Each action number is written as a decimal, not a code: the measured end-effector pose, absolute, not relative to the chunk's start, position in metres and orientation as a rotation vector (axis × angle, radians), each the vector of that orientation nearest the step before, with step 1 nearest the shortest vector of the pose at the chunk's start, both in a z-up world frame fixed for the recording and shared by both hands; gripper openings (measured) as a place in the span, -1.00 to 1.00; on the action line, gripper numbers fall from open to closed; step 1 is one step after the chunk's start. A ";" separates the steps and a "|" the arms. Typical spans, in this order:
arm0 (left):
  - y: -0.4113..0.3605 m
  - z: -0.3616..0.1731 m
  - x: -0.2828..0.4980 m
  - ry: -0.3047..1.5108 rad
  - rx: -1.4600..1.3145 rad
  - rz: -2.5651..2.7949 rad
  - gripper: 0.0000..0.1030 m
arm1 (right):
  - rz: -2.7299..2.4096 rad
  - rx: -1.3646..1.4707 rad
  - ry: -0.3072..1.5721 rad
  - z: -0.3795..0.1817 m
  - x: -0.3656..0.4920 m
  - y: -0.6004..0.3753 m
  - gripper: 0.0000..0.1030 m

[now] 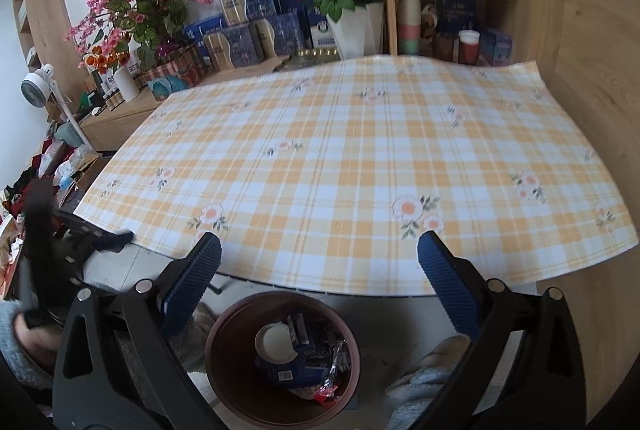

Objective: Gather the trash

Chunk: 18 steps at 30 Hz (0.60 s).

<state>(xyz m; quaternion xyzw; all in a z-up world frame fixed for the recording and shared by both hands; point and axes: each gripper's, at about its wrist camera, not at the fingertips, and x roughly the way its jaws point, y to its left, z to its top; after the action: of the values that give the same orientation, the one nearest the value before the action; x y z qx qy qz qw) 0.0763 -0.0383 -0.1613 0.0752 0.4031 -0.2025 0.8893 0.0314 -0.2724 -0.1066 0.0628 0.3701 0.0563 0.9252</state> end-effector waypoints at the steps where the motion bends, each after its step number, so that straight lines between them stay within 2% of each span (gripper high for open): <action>1: -0.034 -0.148 0.076 0.805 0.157 -0.402 0.88 | 0.111 0.120 0.754 -0.102 0.031 -0.271 0.89; 13: -0.001 -0.025 0.041 0.544 0.127 -0.312 0.88 | 0.071 0.039 0.662 -0.039 0.009 -0.258 0.89; 18: 0.004 0.004 0.022 0.479 0.128 -0.284 0.88 | 0.064 0.021 0.616 -0.020 -0.003 -0.255 0.89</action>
<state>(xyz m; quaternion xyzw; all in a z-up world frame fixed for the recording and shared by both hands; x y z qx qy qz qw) 0.0224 0.0040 0.0037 0.0629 0.2364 -0.1401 0.9595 -0.0028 -0.2549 -0.0197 0.0104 0.3033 0.0313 0.9523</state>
